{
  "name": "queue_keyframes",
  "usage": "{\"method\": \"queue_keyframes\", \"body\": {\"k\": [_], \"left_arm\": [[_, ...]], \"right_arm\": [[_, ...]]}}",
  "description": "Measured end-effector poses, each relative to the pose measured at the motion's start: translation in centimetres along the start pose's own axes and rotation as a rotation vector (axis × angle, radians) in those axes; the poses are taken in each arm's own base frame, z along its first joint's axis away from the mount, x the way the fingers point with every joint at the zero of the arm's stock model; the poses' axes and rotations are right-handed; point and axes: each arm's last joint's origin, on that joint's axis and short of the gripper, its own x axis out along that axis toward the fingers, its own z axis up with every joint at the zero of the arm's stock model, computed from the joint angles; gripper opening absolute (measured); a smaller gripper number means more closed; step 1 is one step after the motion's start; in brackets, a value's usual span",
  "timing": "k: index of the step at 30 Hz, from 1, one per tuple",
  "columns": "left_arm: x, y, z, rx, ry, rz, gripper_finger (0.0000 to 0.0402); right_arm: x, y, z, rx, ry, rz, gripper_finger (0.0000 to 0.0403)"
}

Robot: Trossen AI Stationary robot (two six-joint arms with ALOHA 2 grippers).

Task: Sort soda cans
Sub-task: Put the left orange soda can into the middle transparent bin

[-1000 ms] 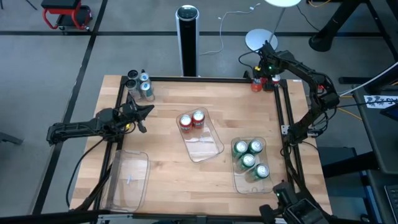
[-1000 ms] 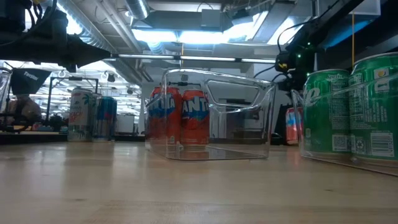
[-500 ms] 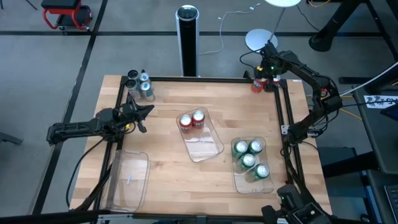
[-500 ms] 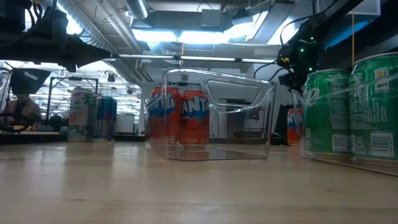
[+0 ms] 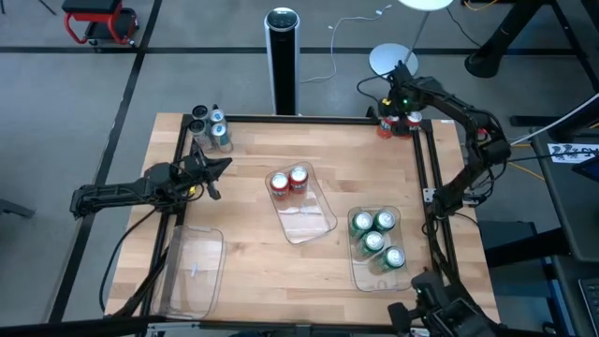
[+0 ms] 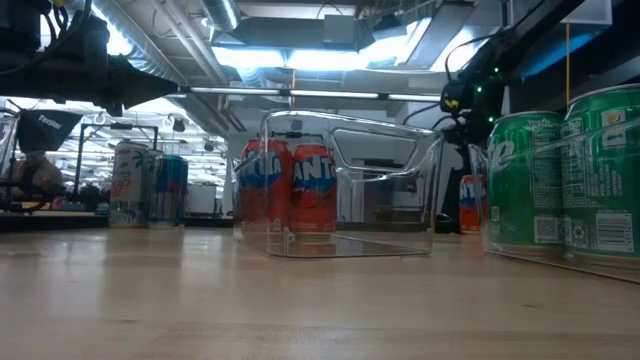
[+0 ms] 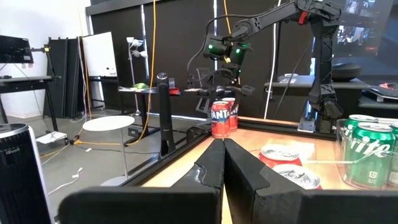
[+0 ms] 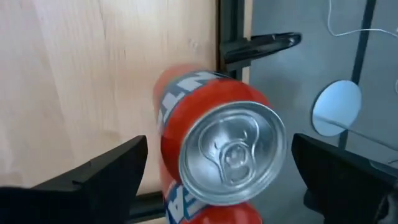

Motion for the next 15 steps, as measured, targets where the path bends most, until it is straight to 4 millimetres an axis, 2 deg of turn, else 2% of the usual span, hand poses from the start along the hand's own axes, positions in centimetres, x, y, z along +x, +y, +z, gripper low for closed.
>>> {"method": "queue_keyframes", "body": {"k": [15], "left_arm": [[0.0,0.0,0.0,-0.001,0.0,0.0,0.0]], "right_arm": [[4.8,-0.3,0.5,-0.005,0.042,0.123,0.0399]]}}
